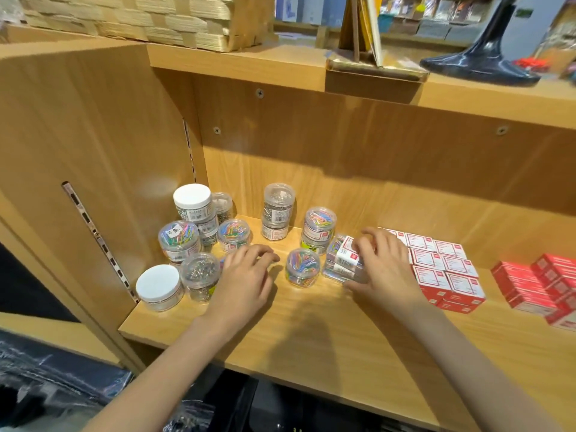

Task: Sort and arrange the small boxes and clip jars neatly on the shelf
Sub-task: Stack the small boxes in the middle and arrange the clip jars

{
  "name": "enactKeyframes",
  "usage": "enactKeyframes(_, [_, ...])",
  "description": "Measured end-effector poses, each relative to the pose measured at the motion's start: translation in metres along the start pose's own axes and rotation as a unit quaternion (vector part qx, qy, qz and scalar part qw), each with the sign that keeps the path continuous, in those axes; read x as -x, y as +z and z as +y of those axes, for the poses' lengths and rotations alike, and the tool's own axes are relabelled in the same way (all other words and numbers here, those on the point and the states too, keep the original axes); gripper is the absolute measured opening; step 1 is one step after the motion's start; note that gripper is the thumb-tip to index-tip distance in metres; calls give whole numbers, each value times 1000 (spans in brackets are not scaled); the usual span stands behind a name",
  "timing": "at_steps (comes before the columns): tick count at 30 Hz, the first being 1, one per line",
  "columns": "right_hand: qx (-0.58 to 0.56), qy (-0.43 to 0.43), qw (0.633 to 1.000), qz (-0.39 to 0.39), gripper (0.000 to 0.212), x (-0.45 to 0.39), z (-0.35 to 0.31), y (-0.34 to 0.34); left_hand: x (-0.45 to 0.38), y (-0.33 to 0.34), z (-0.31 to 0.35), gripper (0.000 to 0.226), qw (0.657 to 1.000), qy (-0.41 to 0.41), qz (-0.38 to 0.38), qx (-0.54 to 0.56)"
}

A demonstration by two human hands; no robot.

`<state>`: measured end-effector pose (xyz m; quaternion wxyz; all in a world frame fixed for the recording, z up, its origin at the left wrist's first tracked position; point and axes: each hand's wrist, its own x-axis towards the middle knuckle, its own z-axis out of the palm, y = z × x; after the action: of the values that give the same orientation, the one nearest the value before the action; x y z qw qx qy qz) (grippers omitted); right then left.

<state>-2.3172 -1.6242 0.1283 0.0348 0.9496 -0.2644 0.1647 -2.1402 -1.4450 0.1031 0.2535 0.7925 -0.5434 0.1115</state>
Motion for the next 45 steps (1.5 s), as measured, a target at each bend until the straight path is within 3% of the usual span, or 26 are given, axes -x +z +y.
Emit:
enactKeyframes(3, [39, 22, 998, 38, 85, -2, -4, 15, 0, 0, 0, 35, 999, -27, 7, -44])
enactKeyframes(8, [90, 39, 993, 71, 78, -20, 4, 23, -6, -11, -12, 29, 989, -24, 29, -141])
enactKeyframes(12, [139, 59, 987, 60, 77, -41, 14, 21, -9, -14, -24, 33, 974, -65, -50, -213])
enactKeyframes(16, [136, 59, 988, 52, 79, -47, 19, 22, -14, -21, -26, 47, 972, -63, -125, -186])
enactKeyframes(20, [90, 63, 992, 55, 66, -43, 20, 22, -14, -23, -29, 63, 959, -85, -192, -190])
enactKeyframes(23, [26, 43, 994, 94, 48, -39, 16, 13, -12, -26, -28, 69, 971, -86, -167, -149])
enactKeyframes(27, [-121, -14, 989, 89, 32, -32, -13, 4, -11, -33, -29, 84, 990, -82, -110, 13])
enactKeyframes(31, [-356, -36, 933, 26, 22, -24, -49, -9, -14, -37, -16, 79, 984, -27, -57, 165])
enactKeyframes(34, [-535, 34, 839, -88, 20, -25, -64, -13, -23, -28, 5, 81, 982, 10, -37, 182])
enactKeyframes(36, [-612, 89, 779, -104, 27, -26, -60, -12, -30, -20, 17, 81, 982, 27, -34, 184])
enactKeyframes(37, [-619, 109, 771, -101, 30, -26, -52, -13, -33, -16, 22, 81, 981, 31, -37, 189])
enactKeyframes(40, [-585, 126, 798, -78, 26, -16, -15, -15, -37, -4, 28, 77, 977, 58, -71, 194])
enactKeyframes(45, [-365, 117, 918, -104, 18, 6, 15, -3, -33, 20, 26, 63, 986, 53, -120, 98])
